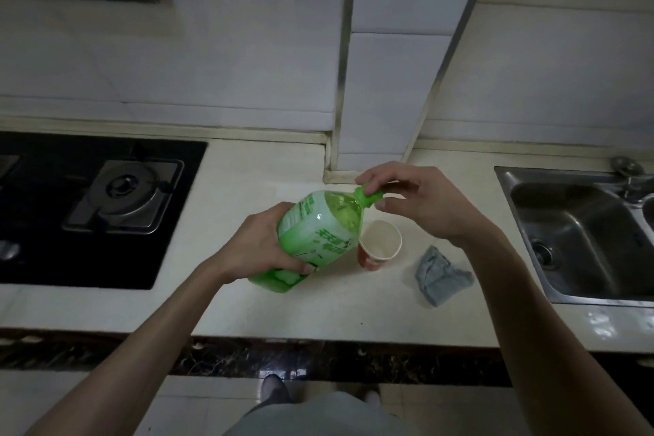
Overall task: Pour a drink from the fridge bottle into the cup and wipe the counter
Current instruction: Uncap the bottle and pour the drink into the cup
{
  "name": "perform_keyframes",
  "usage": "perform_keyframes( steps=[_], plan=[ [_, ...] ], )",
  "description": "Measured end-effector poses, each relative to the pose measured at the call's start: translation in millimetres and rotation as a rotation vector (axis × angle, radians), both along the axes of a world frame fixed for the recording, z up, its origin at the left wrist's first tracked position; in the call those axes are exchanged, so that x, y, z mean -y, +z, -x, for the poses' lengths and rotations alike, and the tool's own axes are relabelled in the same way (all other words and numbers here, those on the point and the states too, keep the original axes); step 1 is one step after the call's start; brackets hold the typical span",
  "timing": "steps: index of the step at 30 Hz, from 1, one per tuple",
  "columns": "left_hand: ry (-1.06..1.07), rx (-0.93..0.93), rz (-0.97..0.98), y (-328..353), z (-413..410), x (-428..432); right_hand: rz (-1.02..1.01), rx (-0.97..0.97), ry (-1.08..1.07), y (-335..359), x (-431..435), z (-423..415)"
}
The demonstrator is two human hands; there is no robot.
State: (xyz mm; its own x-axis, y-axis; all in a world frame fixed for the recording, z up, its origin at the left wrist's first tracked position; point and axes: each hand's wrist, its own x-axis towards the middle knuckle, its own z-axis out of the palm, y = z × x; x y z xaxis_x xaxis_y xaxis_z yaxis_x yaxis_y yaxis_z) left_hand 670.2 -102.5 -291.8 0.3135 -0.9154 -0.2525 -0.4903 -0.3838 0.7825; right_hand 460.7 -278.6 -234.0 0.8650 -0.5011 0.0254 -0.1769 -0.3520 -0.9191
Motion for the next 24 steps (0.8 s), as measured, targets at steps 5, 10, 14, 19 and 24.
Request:
perform_keyframes(
  steps=[5,10,14,19,24],
  plan=[
    [-0.046,-0.199,-0.021,13,-19,-15,-0.068,0.062,0.068,15,-6,-18],
    [-0.030,-0.298,-0.003,23,-31,-31,0.113,0.040,0.175,32,-13,-39],
    [-0.013,-0.296,0.012,25,-39,-42,0.242,-0.067,0.095,38,-23,-58],
    [0.006,-0.271,0.019,24,-45,-49,0.654,-0.175,-0.182,21,-44,-83],
    [0.009,-0.250,0.007,21,-49,-55,0.599,-0.331,-0.197,22,-49,-87]
  ],
)
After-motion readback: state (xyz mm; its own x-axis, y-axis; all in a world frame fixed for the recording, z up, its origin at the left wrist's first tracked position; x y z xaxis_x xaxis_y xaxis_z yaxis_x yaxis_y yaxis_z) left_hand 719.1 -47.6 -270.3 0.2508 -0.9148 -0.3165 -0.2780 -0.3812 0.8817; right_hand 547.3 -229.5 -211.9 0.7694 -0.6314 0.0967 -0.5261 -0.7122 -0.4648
